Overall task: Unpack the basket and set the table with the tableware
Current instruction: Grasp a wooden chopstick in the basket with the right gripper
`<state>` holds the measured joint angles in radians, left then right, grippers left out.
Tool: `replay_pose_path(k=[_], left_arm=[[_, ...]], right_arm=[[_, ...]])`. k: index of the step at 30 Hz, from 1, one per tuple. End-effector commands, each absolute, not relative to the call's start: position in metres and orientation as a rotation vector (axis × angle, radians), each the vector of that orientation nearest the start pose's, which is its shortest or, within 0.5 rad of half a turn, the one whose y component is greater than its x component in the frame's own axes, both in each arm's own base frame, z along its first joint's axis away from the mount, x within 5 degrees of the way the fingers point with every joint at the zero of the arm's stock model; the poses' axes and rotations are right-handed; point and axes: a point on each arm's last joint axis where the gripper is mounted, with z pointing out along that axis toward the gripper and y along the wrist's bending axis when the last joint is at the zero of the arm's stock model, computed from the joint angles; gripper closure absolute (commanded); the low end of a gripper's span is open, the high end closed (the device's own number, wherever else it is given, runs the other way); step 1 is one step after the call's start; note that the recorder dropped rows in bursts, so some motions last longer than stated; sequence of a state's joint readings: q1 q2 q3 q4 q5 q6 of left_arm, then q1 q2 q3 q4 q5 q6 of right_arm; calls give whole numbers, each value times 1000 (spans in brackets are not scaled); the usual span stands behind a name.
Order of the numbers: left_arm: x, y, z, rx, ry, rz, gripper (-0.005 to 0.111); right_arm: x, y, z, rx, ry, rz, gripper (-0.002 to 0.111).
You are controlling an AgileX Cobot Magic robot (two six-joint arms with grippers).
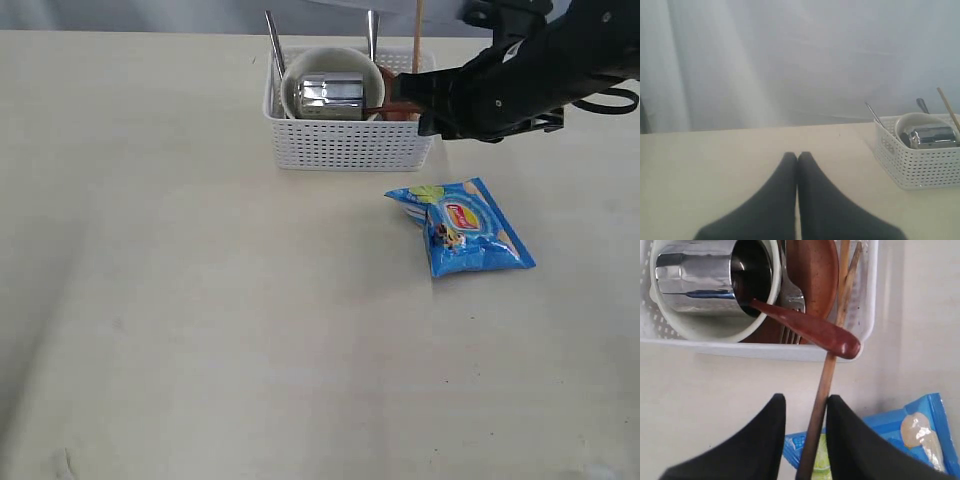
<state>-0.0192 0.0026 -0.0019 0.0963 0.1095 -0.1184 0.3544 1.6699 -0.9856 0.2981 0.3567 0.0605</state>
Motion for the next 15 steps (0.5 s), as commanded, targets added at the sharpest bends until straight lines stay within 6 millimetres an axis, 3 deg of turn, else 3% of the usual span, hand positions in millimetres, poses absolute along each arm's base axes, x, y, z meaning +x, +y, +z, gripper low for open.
replay_pose_path(k=[1, 15], left_arm=[[56, 0, 204, -11, 1586, -33, 107], [56, 0, 204, -11, 1586, -33, 107]], right_arm=[[316, 127, 206, -61, 2554, 407, 81], [316, 127, 205, -54, 2560, 409, 81]])
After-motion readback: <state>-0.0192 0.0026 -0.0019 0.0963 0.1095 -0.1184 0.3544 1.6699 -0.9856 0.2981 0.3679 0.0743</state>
